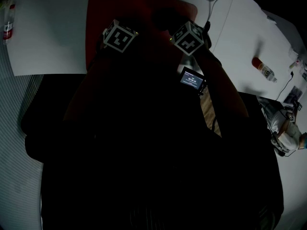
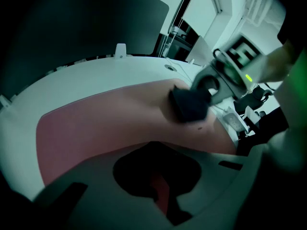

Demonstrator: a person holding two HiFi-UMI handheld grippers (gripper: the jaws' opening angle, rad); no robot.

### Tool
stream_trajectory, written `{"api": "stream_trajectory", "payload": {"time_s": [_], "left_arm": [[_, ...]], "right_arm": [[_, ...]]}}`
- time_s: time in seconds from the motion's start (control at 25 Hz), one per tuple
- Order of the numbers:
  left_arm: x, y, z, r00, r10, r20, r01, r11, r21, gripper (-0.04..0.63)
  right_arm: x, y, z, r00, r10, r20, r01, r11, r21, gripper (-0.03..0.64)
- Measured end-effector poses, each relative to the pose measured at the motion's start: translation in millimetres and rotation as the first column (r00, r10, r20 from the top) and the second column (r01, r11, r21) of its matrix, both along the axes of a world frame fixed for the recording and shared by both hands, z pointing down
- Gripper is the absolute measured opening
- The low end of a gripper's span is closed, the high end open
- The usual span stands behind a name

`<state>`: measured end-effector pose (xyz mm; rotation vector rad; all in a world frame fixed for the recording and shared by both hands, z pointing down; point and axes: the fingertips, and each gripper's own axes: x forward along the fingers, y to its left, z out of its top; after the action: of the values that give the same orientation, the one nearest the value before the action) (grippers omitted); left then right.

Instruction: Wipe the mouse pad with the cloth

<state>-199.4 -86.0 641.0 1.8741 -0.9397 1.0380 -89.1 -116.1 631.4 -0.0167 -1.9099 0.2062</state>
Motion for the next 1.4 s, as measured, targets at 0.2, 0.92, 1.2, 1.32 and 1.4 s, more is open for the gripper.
{"api": "stream_trajectory", "payload": {"time_s": [0.2, 0.92, 1.2, 1.32, 1.4], "left_arm": [[-2, -1, 0, 1.000, -0.011, -0.007, 0.011, 1.000, 0.012, 0.008], [-2, 2, 3, 0.999, -0.021, -0.025, 0.020, 1.000, -0.011, 0.008], [-2, 0, 3, 0.999, -0.031, -0.035, 0.030, 0.999, -0.025, 0.008], [-1, -3, 1, 0.999, -0.021, -0.041, 0.021, 1.000, -0.003, 0.008], [-2, -3, 1, 0.999, -0.026, -0.037, 0.026, 1.000, 0.006, 0.008]], "right_arm": [[-23, 110, 1, 0.983, -0.159, 0.092, 0.173, 0.970, -0.169, 0.067], [-6, 50, 2, 0.999, -0.034, 0.039, 0.035, 0.999, -0.014, 0.064], [-9, 92, 4, 0.975, -0.223, 0.021, 0.223, 0.963, -0.151, 0.064], [9, 2, 4, 0.997, -0.071, -0.039, 0.070, 0.997, -0.021, 0.064], [23, -54, 4, 0.994, 0.082, -0.078, -0.078, 0.995, 0.058, 0.064]]}}
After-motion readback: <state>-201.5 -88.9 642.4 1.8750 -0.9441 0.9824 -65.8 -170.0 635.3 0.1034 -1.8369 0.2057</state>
